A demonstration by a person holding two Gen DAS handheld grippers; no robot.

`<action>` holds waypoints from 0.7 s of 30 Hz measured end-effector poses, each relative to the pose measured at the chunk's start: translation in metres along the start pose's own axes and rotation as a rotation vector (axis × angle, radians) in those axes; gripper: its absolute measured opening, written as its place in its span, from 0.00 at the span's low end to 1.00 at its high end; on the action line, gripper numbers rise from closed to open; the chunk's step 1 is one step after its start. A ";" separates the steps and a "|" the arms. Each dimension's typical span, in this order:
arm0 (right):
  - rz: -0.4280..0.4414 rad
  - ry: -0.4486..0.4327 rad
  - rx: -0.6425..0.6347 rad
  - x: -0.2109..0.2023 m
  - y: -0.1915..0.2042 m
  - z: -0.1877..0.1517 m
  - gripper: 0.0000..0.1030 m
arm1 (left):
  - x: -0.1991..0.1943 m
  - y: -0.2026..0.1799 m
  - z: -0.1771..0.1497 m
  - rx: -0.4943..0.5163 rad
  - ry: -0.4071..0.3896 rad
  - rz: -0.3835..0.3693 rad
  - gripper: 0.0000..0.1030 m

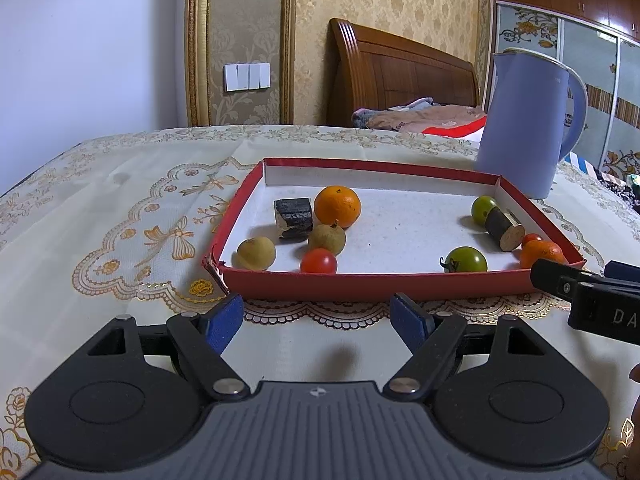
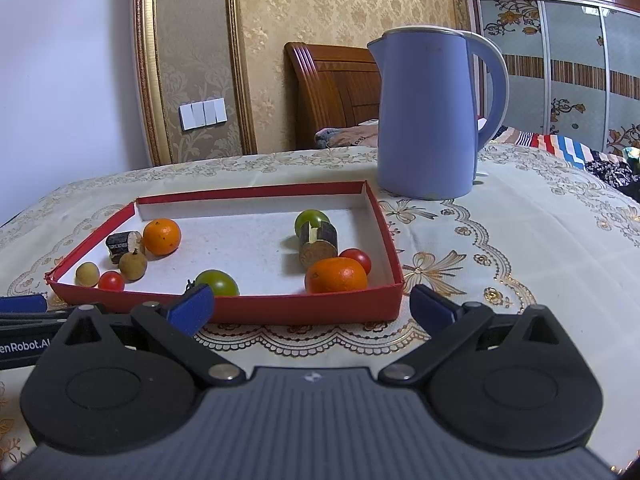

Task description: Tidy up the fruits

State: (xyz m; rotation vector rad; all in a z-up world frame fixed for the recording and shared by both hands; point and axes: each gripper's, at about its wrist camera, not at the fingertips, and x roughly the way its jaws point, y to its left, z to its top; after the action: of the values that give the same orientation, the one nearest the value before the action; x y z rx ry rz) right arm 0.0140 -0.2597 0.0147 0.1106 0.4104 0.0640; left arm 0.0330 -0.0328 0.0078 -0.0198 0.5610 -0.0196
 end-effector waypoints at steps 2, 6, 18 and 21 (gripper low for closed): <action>-0.001 0.000 0.002 0.001 0.000 0.000 1.00 | -0.001 0.000 0.000 0.002 -0.004 0.001 0.78; -0.002 0.000 0.001 0.001 0.000 0.000 1.00 | -0.001 0.000 0.000 0.006 -0.007 0.002 0.78; -0.002 -0.001 0.002 0.000 0.000 0.000 1.00 | -0.001 -0.001 -0.001 0.008 -0.009 0.004 0.78; -0.003 -0.001 0.003 0.000 0.000 0.000 1.00 | -0.001 -0.001 0.000 0.009 -0.011 0.005 0.78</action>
State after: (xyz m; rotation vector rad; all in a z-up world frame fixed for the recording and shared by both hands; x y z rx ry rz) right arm 0.0142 -0.2599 0.0148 0.1127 0.4099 0.0609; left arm 0.0317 -0.0335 0.0084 -0.0095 0.5503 -0.0175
